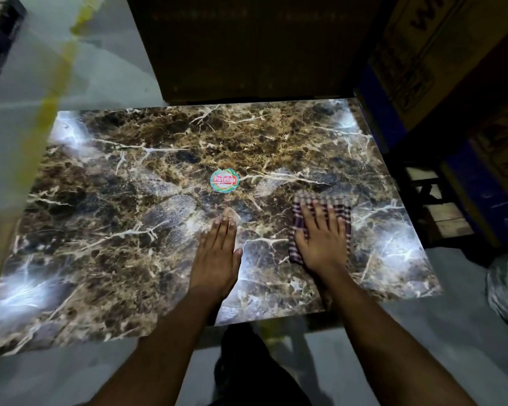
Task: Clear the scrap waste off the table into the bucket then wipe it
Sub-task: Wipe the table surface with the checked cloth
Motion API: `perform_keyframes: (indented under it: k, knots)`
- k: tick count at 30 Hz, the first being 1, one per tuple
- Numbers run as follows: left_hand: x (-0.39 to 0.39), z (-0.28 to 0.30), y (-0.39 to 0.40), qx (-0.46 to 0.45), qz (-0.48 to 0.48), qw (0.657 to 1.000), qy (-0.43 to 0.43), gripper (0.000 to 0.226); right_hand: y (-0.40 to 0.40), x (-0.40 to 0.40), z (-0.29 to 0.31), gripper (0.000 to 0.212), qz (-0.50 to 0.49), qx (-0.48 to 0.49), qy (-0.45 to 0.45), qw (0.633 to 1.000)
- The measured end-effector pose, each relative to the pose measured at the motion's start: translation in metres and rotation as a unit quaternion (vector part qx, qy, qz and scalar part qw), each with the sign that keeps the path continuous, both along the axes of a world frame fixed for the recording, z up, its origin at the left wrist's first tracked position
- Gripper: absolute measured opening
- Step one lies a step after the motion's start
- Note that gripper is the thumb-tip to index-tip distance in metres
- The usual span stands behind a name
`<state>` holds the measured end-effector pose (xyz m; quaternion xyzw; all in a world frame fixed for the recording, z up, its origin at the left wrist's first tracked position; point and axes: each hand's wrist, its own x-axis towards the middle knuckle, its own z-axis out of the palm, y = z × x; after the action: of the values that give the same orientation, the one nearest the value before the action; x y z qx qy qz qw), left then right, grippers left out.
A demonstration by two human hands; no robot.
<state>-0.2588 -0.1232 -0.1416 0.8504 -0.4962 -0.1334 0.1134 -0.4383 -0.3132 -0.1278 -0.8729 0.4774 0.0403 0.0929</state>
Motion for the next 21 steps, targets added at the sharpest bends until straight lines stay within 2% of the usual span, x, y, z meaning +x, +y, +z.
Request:
perform_keyframes:
  k: [2, 4, 8, 12, 15, 17, 21]
  knots:
    - [-0.004, 0.002, 0.003, -0.006, 0.001, 1.0, -0.008, 0.064, -0.006, 0.029, -0.001, 0.072, -0.006, 0.012, -0.012, 1.0]
    - [-0.011, 0.003, 0.008, 0.0, -0.003, 1.0, -0.019, 0.063, 0.012, 0.048, -0.003, 0.07, 0.041, 0.019, -0.019, 0.999]
    - [-0.021, 0.0, 0.023, 0.002, -0.017, 1.0, -0.016, 0.062, 0.071, 0.004, -0.002, 0.069, 0.12, 0.006, -0.028, 0.992]
    - [-0.032, -0.003, 0.041, 0.005, -0.024, 1.0, -0.011, 0.062, 0.059, -0.048, -0.005, 0.07, 0.063, 0.012, -0.001, 0.998]
    - [-0.04, -0.003, 0.049, -0.003, -0.01, 1.0, -0.006, 0.062, 0.04, -0.024, -0.005, 0.071, -0.006, 0.007, -0.012, 1.0]
    - [-0.043, -0.004, 0.05, -0.003, -0.01, 1.0, -0.008, 0.063, 0.045, 0.004, -0.004, 0.073, -0.01, 0.015, -0.021, 1.0]
    - [-0.049, 0.004, 0.047, 0.01, 0.002, 1.0, -0.018, 0.06, 0.104, 0.014, -0.002, 0.073, 0.095, 0.036, -0.035, 0.994]
